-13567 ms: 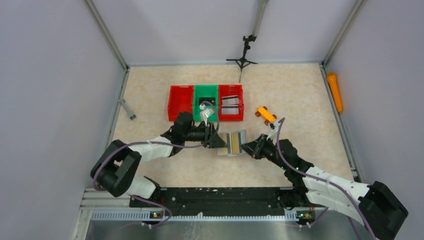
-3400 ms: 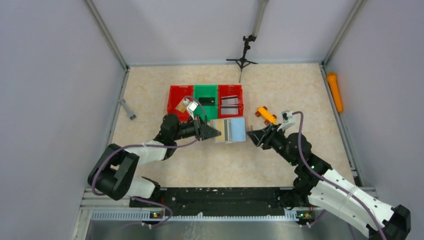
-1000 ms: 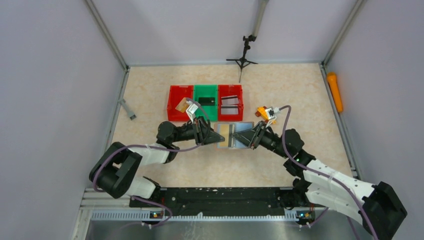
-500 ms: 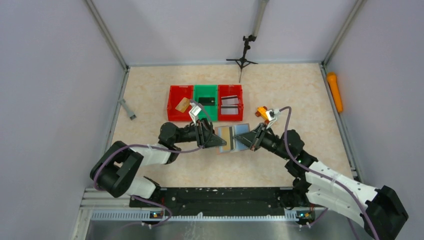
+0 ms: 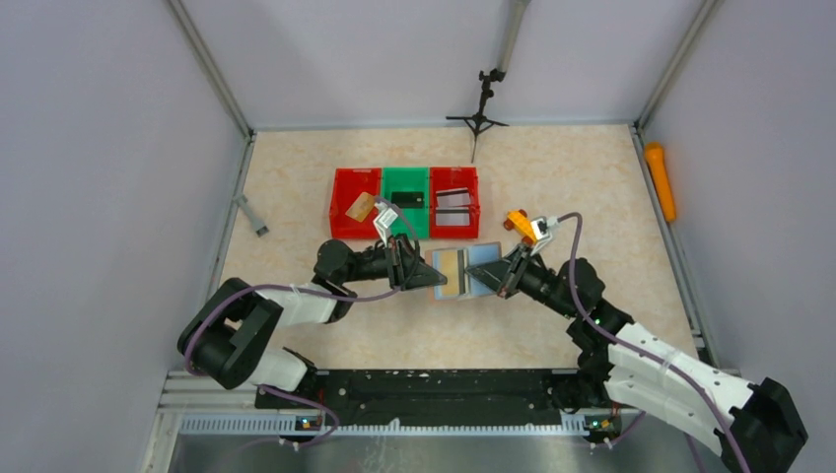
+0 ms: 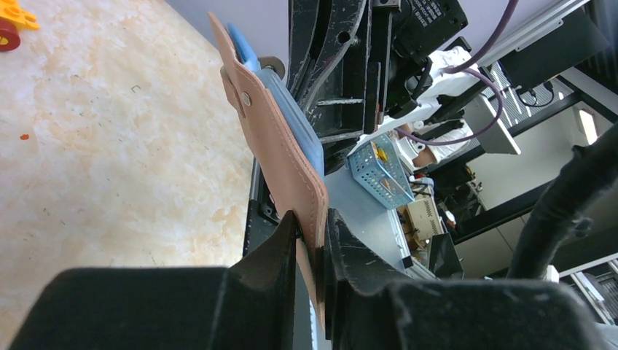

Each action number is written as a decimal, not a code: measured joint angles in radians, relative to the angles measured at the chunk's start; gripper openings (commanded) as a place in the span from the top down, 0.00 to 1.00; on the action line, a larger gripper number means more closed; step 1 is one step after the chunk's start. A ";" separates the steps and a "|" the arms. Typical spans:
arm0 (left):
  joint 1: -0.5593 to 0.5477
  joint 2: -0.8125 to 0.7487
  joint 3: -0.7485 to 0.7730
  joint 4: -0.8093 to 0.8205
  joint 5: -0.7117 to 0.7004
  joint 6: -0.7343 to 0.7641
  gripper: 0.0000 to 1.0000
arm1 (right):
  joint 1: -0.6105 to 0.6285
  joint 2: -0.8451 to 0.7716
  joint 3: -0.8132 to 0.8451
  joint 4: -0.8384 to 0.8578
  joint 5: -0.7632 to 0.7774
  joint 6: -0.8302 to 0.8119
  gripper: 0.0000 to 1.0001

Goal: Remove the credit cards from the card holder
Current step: Remove the credit card from the card holder.

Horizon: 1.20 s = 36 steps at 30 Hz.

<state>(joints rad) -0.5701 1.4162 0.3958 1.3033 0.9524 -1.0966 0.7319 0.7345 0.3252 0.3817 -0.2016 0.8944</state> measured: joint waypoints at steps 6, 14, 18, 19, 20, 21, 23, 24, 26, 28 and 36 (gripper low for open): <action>-0.001 0.000 0.000 -0.013 0.000 0.006 1.00 | -0.008 -0.045 -0.012 -0.046 0.029 0.000 1.00; -0.001 -0.001 0.000 -0.025 0.001 0.014 1.00 | -0.016 -0.056 -0.018 -0.056 0.031 0.002 0.66; -0.001 -0.001 0.000 -0.024 0.001 0.009 1.00 | -0.017 -0.029 -0.018 -0.032 0.008 0.006 0.54; -0.001 -0.001 0.000 -0.023 0.002 0.005 1.00 | -0.017 -0.024 -0.018 -0.025 0.003 0.007 0.54; -0.001 0.000 0.000 -0.019 0.002 -0.002 1.00 | -0.018 -0.021 -0.018 -0.021 -0.001 0.008 0.56; -0.001 0.000 0.000 -0.011 0.003 -0.010 1.00 | -0.019 -0.019 -0.019 -0.014 -0.006 0.008 0.59; -0.001 0.000 0.000 0.014 0.006 -0.028 1.00 | -0.021 -0.012 -0.019 0.001 -0.016 0.008 0.68; -0.001 0.003 0.000 0.034 0.011 -0.038 1.00 | -0.023 -0.008 -0.020 0.010 -0.024 0.008 0.72; 0.000 0.012 0.000 0.061 0.019 -0.053 1.00 | -0.026 0.001 -0.024 0.032 -0.040 0.013 0.83; 0.002 0.026 0.000 0.074 0.019 -0.062 1.00 | -0.029 0.010 -0.025 0.056 -0.059 0.020 0.93; 0.006 0.038 0.000 0.094 0.020 -0.083 1.00 | -0.035 -0.012 -0.026 0.064 -0.087 0.035 1.00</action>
<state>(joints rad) -0.5644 1.4540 0.3958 1.3975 0.9726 -1.1797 0.6968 0.7223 0.2989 0.4458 -0.2882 0.9291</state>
